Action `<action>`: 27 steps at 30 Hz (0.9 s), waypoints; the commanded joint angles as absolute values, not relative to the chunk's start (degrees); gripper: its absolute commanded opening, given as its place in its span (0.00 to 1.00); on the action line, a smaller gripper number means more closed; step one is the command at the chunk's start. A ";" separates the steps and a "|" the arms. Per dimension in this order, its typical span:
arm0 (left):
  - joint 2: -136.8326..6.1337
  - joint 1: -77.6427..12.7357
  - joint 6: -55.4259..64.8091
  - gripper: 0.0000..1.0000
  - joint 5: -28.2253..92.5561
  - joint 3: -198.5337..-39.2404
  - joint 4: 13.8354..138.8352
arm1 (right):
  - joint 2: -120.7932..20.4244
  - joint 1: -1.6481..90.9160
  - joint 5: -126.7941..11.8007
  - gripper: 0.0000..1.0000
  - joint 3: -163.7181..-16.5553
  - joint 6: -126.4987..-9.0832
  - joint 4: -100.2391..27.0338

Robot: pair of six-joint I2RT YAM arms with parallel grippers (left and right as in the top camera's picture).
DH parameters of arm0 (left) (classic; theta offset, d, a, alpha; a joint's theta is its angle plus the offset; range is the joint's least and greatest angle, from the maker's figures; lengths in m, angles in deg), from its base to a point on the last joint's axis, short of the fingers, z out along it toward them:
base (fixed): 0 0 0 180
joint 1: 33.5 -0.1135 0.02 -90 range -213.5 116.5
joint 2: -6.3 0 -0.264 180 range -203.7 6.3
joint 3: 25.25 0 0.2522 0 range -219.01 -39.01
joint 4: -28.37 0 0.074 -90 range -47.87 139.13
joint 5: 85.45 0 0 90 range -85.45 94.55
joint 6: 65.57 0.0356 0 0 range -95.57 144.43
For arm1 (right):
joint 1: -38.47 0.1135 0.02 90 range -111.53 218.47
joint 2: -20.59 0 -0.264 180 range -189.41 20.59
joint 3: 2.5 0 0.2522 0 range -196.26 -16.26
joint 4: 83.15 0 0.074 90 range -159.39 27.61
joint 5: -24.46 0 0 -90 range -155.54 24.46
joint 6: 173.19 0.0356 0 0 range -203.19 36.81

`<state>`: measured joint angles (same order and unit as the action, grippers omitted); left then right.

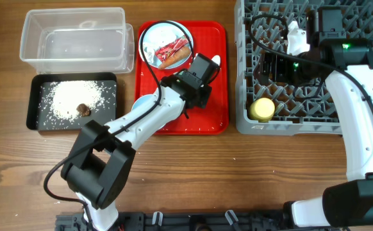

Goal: Sort waste into correct bins and load items into the dishwasher rack
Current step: 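Return the empty green bowl to the red tray and release, then grasp the green bowl rim with right gripper and lift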

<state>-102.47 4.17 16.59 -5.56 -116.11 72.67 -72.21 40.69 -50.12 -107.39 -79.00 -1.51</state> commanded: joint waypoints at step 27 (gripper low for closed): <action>-86.39 -25.51 1.42 0.66 4.73 -116.31 85.85 | -98.24 61.30 -50.21 0.49 -108.03 -67.00 -25.90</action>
<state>-87.11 -23.09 2.41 3.88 -116.15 86.29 -95.16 61.26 -49.79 -107.48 -66.96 -24.75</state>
